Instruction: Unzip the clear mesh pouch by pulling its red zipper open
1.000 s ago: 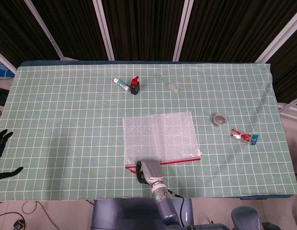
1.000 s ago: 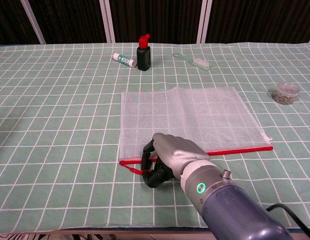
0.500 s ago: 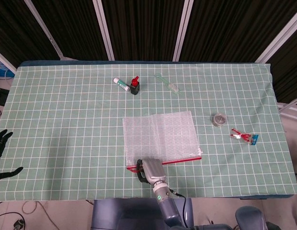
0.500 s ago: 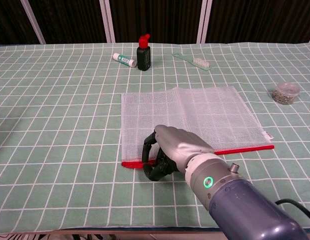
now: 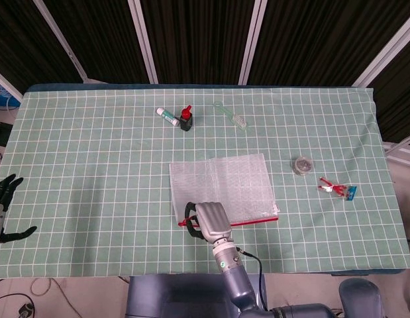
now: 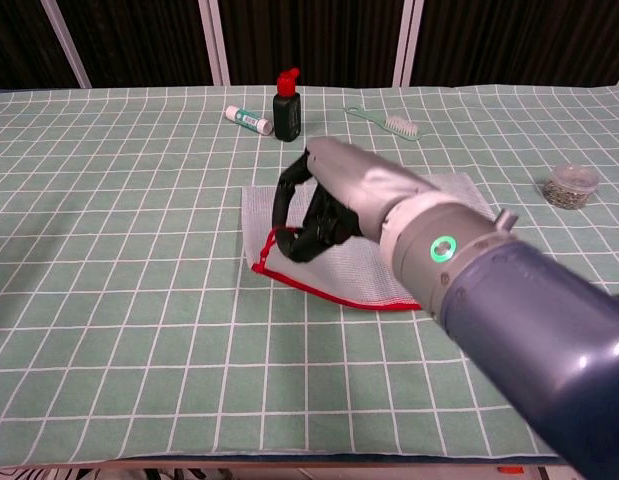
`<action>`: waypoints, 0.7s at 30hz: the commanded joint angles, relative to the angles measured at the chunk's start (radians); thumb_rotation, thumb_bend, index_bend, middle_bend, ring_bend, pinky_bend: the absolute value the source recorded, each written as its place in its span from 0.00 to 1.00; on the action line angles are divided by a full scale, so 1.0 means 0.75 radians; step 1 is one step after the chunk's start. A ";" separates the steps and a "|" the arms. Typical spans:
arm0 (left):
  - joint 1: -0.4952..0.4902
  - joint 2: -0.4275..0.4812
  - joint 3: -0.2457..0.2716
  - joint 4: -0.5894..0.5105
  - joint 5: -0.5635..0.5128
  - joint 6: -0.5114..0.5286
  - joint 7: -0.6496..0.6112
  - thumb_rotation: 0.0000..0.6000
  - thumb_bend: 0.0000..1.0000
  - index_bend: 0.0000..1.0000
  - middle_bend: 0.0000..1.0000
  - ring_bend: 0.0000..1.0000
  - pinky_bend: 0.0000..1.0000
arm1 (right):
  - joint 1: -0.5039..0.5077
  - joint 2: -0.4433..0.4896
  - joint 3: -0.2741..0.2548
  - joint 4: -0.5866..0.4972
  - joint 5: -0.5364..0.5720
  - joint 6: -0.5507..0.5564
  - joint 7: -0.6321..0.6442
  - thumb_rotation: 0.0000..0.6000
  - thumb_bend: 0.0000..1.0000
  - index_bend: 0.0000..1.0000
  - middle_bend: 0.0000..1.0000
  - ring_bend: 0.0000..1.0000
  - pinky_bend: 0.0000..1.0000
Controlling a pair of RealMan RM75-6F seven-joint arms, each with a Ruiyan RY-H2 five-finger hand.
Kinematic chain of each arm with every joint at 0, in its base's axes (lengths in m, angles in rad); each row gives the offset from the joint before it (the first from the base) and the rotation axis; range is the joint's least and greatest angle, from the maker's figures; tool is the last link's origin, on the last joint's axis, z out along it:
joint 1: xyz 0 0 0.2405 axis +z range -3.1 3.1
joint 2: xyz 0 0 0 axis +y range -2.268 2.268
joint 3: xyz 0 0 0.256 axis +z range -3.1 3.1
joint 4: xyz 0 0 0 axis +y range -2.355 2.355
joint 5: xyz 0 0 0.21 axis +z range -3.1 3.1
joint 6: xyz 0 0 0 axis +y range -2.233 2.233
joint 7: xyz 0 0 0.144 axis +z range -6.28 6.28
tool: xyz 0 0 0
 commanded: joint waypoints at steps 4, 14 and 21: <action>-0.130 0.040 -0.085 -0.143 -0.016 -0.092 0.131 1.00 0.03 0.00 0.00 0.00 0.00 | 0.076 0.081 0.132 -0.143 0.057 0.040 -0.104 1.00 0.60 0.66 1.00 1.00 1.00; -0.460 0.041 -0.260 -0.282 -0.156 -0.391 0.292 1.00 0.20 0.15 0.00 0.00 0.00 | 0.180 0.125 0.225 -0.235 0.167 0.085 -0.176 1.00 0.60 0.67 1.00 1.00 1.00; -0.664 -0.077 -0.350 -0.292 -0.365 -0.521 0.383 1.00 0.23 0.23 0.00 0.00 0.00 | 0.238 0.153 0.269 -0.255 0.235 0.118 -0.186 1.00 0.60 0.67 1.00 1.00 1.00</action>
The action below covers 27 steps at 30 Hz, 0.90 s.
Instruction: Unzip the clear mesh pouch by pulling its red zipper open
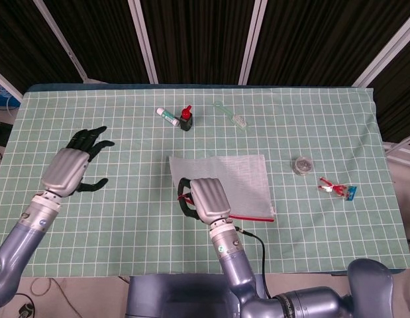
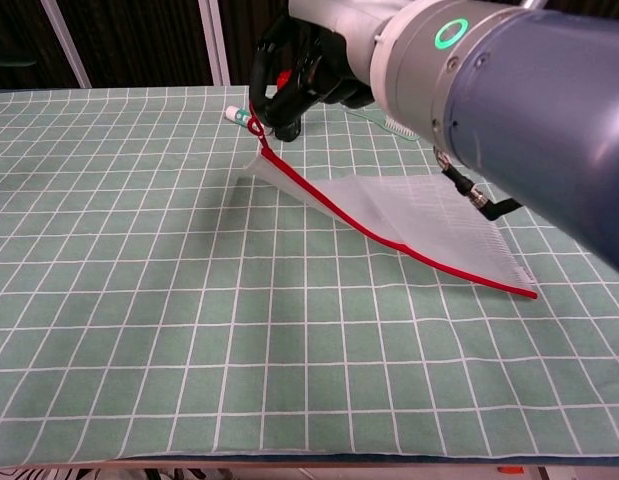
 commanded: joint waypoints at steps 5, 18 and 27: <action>-0.191 -0.132 -0.035 -0.003 -0.194 -0.136 0.130 1.00 0.25 0.28 0.00 0.00 0.00 | 0.040 0.032 0.027 -0.022 0.054 0.034 0.007 1.00 0.60 0.67 1.00 1.00 1.00; -0.379 -0.331 0.005 0.022 -0.412 -0.134 0.274 1.00 0.29 0.41 0.00 0.00 0.00 | 0.082 0.099 0.025 -0.072 0.116 0.102 0.046 1.00 0.60 0.68 1.00 1.00 1.00; -0.434 -0.388 0.033 0.029 -0.480 -0.110 0.304 1.00 0.31 0.44 0.00 0.00 0.00 | 0.092 0.135 0.001 -0.092 0.139 0.129 0.085 1.00 0.60 0.68 1.00 1.00 1.00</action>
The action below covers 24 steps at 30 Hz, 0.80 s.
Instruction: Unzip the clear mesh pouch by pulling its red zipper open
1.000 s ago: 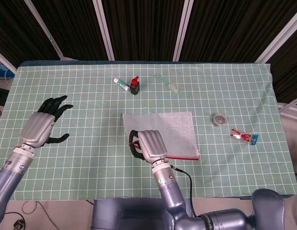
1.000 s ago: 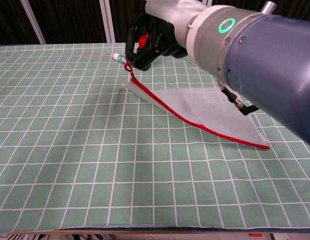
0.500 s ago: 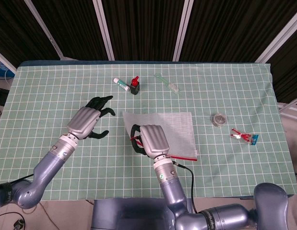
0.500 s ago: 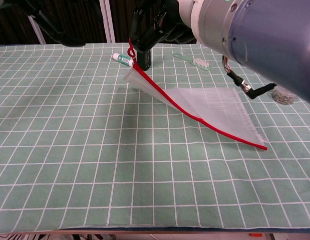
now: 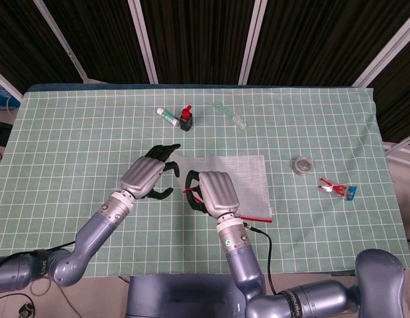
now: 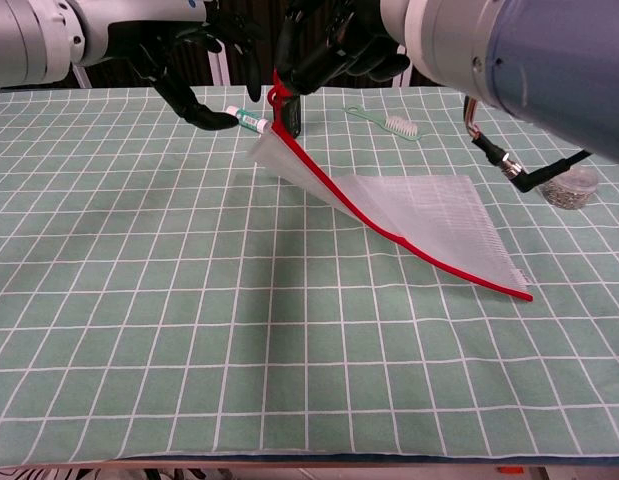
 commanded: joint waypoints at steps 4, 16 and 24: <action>-0.030 -0.031 0.013 0.002 -0.022 0.013 0.009 1.00 0.31 0.46 0.00 0.00 0.00 | 0.011 0.014 -0.013 -0.004 0.012 0.010 0.025 1.00 0.60 0.68 1.00 1.00 1.00; -0.084 -0.081 0.034 0.022 -0.069 0.035 0.035 1.00 0.31 0.51 0.00 0.00 0.00 | 0.030 0.047 -0.027 -0.014 0.039 0.034 0.056 1.00 0.61 0.68 1.00 1.00 1.00; -0.113 -0.112 0.037 0.034 -0.086 0.051 0.043 1.00 0.36 0.52 0.00 0.00 0.00 | 0.036 0.072 -0.041 -0.021 0.060 0.041 0.073 1.00 0.61 0.68 1.00 1.00 1.00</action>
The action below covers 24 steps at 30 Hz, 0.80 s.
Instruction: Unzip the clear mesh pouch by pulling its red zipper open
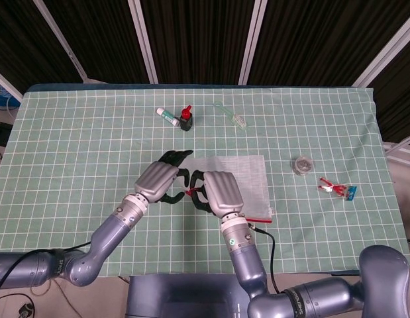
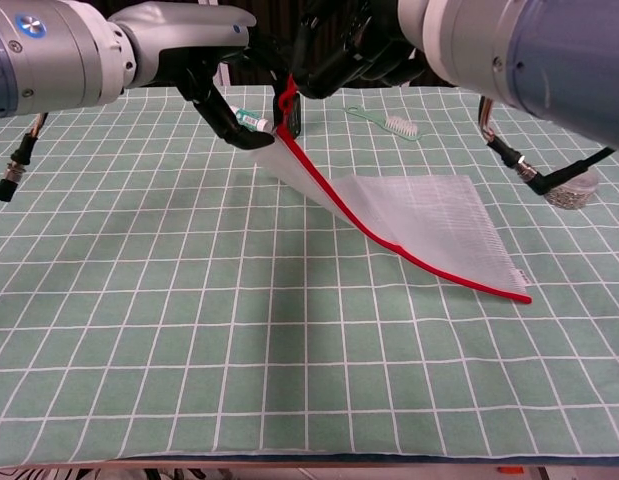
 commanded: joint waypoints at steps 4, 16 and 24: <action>-0.009 -0.013 0.007 -0.003 -0.003 0.014 0.000 1.00 0.37 0.53 0.00 0.00 0.00 | 0.001 0.018 -0.005 -0.009 0.010 0.005 0.018 1.00 0.61 0.68 1.00 1.00 1.00; -0.018 -0.025 0.018 -0.008 -0.001 0.033 -0.008 1.00 0.40 0.57 0.00 0.00 0.00 | 0.012 0.041 -0.017 -0.023 0.027 0.017 0.044 1.00 0.61 0.68 1.00 1.00 1.00; -0.017 -0.036 0.012 -0.009 0.011 0.060 -0.019 1.00 0.44 0.60 0.00 0.00 0.00 | 0.000 0.060 -0.040 -0.040 0.017 0.029 0.068 1.00 0.61 0.68 1.00 1.00 1.00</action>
